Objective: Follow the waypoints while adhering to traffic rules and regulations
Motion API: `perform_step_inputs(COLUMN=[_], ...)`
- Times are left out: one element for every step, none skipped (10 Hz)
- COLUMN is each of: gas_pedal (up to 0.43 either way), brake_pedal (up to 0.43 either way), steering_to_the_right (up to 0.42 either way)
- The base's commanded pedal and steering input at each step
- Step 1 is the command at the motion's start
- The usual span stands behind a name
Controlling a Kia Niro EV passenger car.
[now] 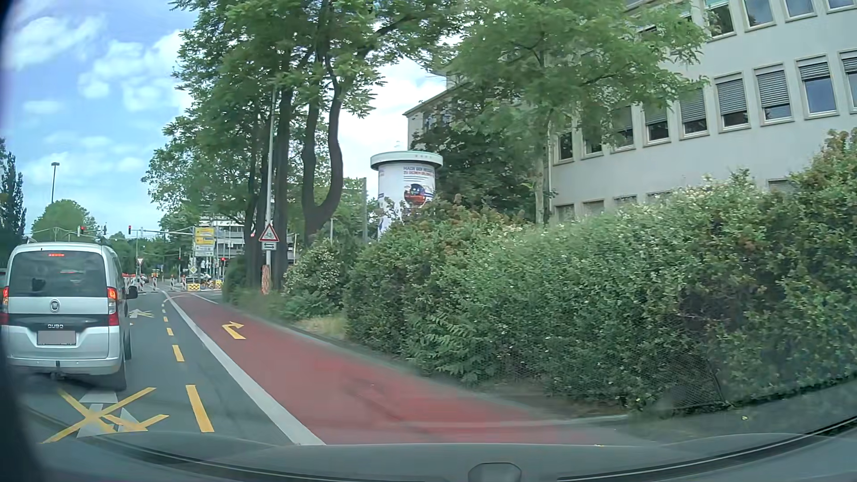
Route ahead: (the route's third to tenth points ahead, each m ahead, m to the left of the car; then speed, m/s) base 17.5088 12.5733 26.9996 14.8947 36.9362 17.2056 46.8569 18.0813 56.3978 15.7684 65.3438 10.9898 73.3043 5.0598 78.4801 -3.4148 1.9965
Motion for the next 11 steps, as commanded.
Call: perform_step_inputs(gas_pedal=[0.020,0.189,0.260,0.287,0.339,0.398,0.441,0.461,0.461,0.461,0.449], brake_pedal=[0.030,0.030,0.030,0.030,0.030,0.030,0.030,0.030,0.030,0.030,0.030], steering_to_the_right=[-0.427,-0.380,-0.323,-0.277,-0.237,-0.218,-0.214,-0.213,-0.213,-0.213,-0.214])
